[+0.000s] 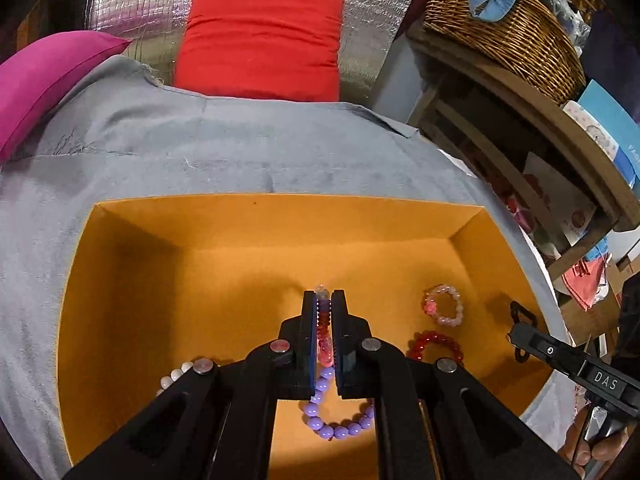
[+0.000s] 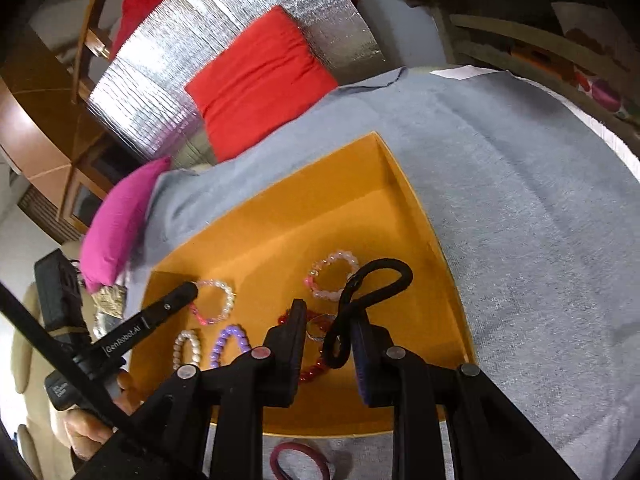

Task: Organize jewelry
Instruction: 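Lower both grippers into the box and open them to release the bracelets, then lift both open grippers out of the orange box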

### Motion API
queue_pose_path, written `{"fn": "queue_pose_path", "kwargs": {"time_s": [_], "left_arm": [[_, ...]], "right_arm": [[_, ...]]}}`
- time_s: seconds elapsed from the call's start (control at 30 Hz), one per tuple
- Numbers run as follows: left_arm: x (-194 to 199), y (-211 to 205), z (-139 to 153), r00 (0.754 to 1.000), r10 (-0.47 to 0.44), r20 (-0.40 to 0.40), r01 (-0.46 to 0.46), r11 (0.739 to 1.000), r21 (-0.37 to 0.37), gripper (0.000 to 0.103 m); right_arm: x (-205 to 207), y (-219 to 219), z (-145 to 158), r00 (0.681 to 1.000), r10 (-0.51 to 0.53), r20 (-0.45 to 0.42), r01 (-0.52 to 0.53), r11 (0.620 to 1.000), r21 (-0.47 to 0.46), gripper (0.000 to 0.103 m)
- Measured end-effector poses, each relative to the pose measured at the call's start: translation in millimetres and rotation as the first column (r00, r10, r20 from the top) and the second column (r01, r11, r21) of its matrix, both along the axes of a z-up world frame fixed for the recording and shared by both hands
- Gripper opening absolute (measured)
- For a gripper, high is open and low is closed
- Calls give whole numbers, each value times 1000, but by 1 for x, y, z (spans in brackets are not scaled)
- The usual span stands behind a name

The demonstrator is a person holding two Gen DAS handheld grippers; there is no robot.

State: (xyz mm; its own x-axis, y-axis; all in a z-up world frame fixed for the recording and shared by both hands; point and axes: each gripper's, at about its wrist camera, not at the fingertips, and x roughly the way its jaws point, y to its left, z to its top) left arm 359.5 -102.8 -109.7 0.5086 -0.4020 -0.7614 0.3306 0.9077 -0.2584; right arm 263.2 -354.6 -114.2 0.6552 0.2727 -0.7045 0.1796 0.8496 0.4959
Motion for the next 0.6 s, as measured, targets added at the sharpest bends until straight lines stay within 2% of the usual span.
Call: {"fn": "queue_pose_path", "kwargs": {"time_s": [0.23,0.3,0.37,0.47,0.53,0.6], "left_arm": [[5,-2,-10,999,1,-34,1,999,52,8],[4,-3,-9,999,6,-33,-4,998,66,16],[3,-2,-8,1000,24,-19,-22,996,87,32],[2,1,-3,999,42,3,-42,994,100,36],[1,4,3,998,56,16,-58,992,108,36],[-3,4,11,997,59,40,-64,991,121,37]], "right_arm": [[4,1,0,999,2,-33,-3,1000,-26,26],[3,1,2,999,-2,-37,1,1000,-31,30],[0,1,3,1000,-2,-27,1,1000,-29,33],[-2,-1,6,1000,-9,-7,9,1000,-21,36],[-6,-3,11,999,-25,22,25,999,-25,42],[-9,-6,16,998,-32,56,33,999,-9,42]]}}
